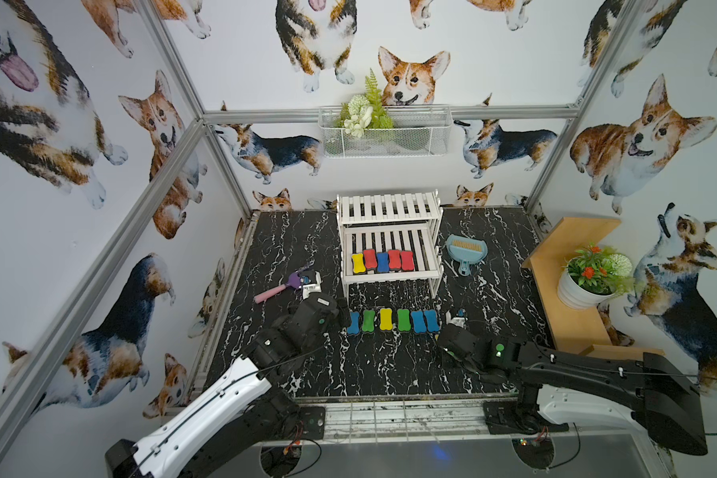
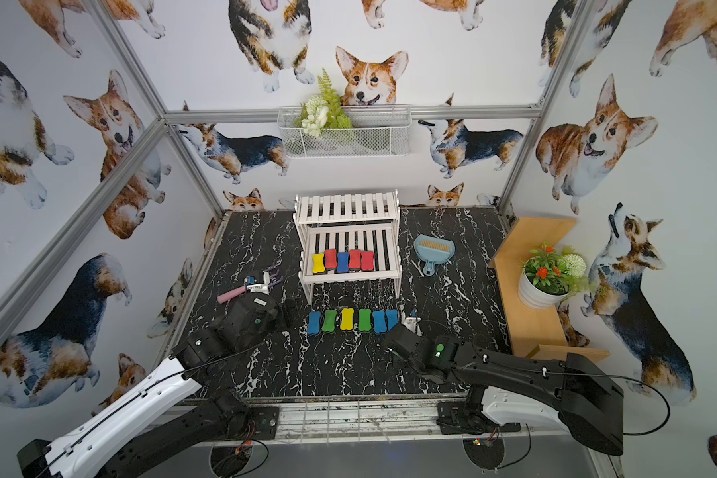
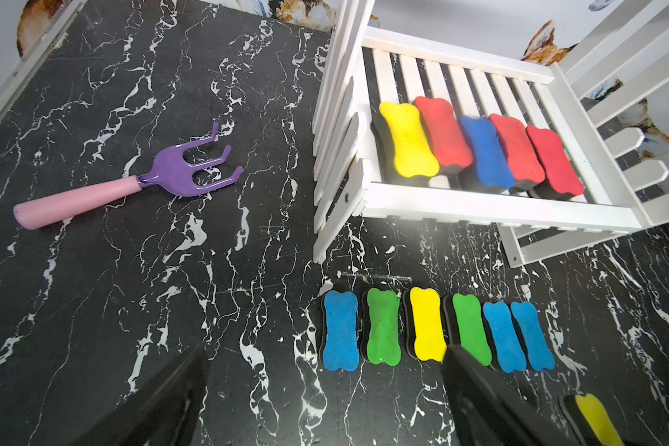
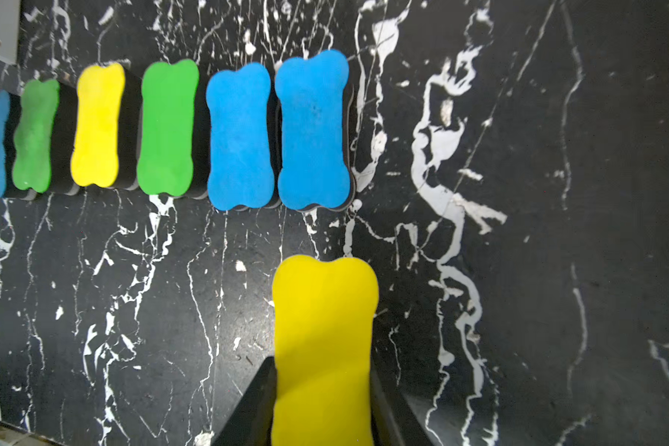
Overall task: Remove the whiteboard erasers from the shelf
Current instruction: Place the whiteboard eraser at the center of the board.
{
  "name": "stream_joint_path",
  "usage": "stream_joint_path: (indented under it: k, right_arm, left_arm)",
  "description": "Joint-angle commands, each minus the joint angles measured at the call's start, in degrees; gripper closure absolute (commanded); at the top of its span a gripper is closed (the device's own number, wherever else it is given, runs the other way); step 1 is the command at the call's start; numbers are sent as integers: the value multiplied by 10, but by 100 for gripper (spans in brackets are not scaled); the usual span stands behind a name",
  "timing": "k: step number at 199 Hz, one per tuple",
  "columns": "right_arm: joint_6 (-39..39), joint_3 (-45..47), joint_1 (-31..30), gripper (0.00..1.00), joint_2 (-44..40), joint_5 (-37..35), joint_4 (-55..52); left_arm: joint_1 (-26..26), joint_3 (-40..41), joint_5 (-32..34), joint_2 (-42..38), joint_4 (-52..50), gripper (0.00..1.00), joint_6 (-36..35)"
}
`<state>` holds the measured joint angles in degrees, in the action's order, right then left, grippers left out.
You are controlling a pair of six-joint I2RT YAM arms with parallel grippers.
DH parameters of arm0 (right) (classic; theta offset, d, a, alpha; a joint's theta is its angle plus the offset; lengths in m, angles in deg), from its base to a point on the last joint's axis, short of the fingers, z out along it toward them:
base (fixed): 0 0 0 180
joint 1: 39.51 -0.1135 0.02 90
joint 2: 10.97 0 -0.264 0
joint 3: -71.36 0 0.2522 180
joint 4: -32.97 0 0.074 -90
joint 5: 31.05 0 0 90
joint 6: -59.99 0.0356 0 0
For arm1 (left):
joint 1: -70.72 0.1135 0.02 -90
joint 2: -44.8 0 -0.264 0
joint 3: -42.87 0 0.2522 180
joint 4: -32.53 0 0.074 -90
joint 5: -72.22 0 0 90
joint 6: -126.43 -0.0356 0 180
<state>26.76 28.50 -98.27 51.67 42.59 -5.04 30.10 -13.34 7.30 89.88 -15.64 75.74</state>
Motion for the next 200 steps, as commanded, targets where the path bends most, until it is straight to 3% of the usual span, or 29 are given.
stream_joint_path:
  k: [1, 64, 87, 111, 131, 162, 200]
  right_arm:
    - [4, -5, 0, 68, 36, -1, 37]
    - [-8, -14, 4, 66, 94, -10, 70]
    - [-10, -17, 6, 60, 100, -12, 68]
    - [-12, -20, 6, 45, 97, -17, 62]
    - [-12, -24, 6, 39, 84, -26, 51]
    - [-19, -45, 6, 38, 40, -46, 18]
    - [-107, -121, 8, 38, -26, -72, 24]
  left_arm:
    - [0, -2, -1, 1, 6, 1, -3]
    - [0, -4, 5, -4, -5, 1, -4]
    - [1, -3, 3, -3, -2, 1, -2]
    - [1, -3, 2, 1, -2, 1, -2]
    - [0, 1, 0, 0, 2, 1, -2]
    - [1, 3, -1, -5, 6, 1, -4]
    - [1, 27, -1, -15, 11, 1, -4]
